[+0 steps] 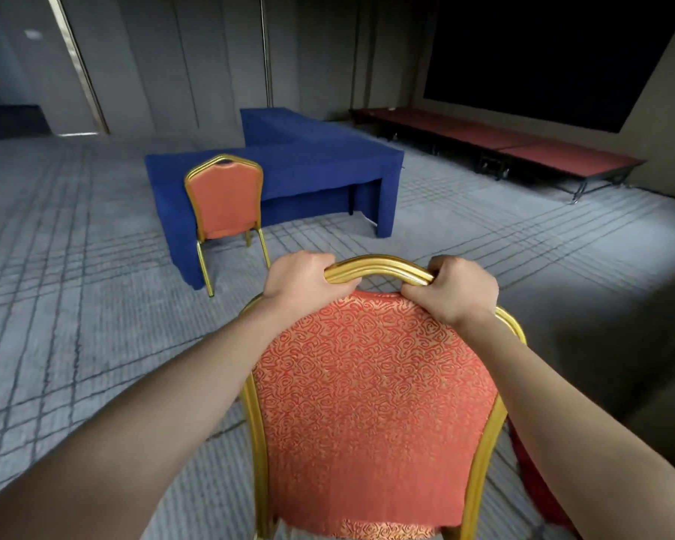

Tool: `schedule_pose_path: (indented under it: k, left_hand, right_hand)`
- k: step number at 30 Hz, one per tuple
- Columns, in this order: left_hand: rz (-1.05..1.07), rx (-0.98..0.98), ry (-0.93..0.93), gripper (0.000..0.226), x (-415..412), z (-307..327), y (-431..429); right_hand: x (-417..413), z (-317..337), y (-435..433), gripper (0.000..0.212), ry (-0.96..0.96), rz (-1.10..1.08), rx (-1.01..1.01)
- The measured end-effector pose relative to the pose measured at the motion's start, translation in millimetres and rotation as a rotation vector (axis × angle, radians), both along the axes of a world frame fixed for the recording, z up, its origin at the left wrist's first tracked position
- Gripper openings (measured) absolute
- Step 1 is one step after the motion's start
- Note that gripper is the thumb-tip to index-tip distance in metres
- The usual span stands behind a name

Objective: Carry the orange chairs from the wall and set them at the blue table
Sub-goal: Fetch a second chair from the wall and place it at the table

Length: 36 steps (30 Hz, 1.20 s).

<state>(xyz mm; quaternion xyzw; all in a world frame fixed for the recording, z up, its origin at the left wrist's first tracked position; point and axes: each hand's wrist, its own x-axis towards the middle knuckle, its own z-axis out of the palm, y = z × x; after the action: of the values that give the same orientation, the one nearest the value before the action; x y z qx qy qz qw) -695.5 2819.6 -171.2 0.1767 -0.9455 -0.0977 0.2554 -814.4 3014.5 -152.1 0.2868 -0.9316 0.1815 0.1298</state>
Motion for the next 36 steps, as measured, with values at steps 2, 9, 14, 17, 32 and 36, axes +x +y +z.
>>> schedule_pose_path:
  k: [2, 9, 14, 17, 32, 36]
  left_hand:
    - [-0.003, 0.008, -0.002, 0.048, -47, 3, -30]
    - [0.018, 0.017, -0.004, 0.043, -198, 16, -117]
    - [0.066, 0.007, 0.008, 0.038, -306, 6, -186]
    - [0.119, -0.005, 0.020, 0.038, -367, 4, -225]
    - [0.348, 0.001, 0.016, 0.049, -669, 0, -451]
    - [0.364, -0.008, -0.014, 0.052, -747, 1, -517]
  right_hand:
    - [-47, 0, -32, 0.045, -0.015, 0.004, -0.002]
    - [-204, 5, -123, 0.042, -0.071, 0.027, -0.051]
    - [-323, -4, -198, 0.041, -0.068, 0.112, -0.066]
    - [-397, -4, -246, 0.039, -0.088, 0.189, -0.068]
    - [-727, 9, -502, 0.040, -0.052, 0.349, -0.044]
    - [-808, 7, -571, 0.043, -0.046, 0.381, -0.018]
